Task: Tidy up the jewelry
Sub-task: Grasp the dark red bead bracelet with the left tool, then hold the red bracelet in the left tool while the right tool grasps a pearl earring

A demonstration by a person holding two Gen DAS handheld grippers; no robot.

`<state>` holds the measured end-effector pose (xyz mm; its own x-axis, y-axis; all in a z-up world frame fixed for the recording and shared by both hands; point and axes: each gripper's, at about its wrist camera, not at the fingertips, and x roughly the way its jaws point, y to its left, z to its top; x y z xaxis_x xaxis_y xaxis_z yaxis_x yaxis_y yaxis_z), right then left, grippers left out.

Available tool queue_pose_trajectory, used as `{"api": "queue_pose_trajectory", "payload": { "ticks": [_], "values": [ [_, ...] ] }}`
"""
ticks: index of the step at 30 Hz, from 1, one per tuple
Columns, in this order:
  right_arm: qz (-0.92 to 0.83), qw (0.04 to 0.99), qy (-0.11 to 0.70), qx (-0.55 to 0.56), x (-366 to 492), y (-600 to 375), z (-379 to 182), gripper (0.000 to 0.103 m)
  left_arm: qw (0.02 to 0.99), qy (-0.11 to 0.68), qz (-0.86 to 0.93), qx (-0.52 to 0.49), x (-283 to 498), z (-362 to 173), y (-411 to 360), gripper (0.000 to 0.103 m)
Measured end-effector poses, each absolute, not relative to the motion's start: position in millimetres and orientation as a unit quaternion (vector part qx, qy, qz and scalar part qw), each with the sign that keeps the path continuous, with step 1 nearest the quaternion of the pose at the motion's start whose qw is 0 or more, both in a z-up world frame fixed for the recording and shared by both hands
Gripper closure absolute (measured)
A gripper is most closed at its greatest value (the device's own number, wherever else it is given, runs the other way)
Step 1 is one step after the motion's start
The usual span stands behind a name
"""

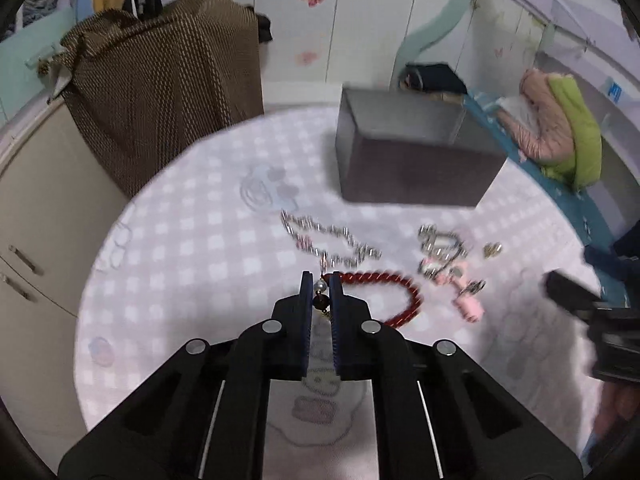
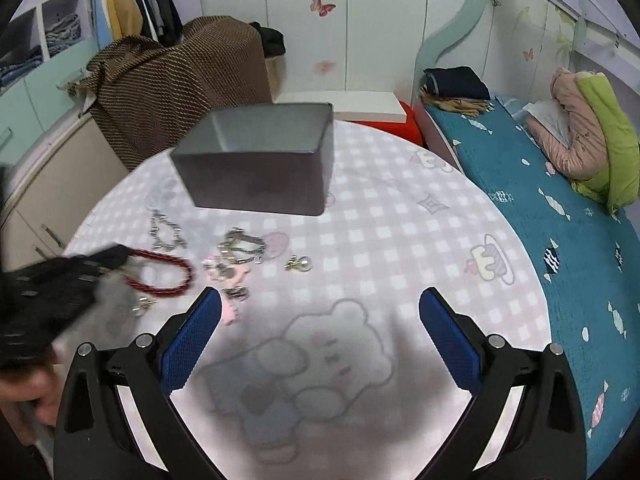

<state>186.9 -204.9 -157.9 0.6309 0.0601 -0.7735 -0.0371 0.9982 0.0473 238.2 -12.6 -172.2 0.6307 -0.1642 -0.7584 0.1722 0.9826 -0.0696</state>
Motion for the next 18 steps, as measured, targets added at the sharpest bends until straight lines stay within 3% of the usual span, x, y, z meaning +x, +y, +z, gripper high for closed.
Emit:
{"api": "queue_pose_trajectory", "payload": {
  "ticks": [5,13,16,17,18],
  "values": [
    [0.029,0.892,0.451,0.015,212,-210,-179,0.043,0.919,0.383,-0.089,-0.009,228,-145,-8,0.095],
    [0.06,0.886,0.459,0.015,228,-203,-189,0.055,0.924,0.371,-0.085,-0.016,215,-131,0,0.095],
    [0.064,0.886,0.459,-0.007,230,-195,-192,0.069,0.924,0.373,-0.086,-0.015,213,-132,0,0.095],
    [0.065,0.887,0.458,-0.013,229,-194,-192,0.082,0.923,0.374,-0.087,-0.015,213,-132,0,0.095],
    [0.067,0.887,0.457,-0.014,228,-194,-191,0.086,0.923,0.374,-0.087,-0.015,212,-132,0,0.095]
  ]
}}
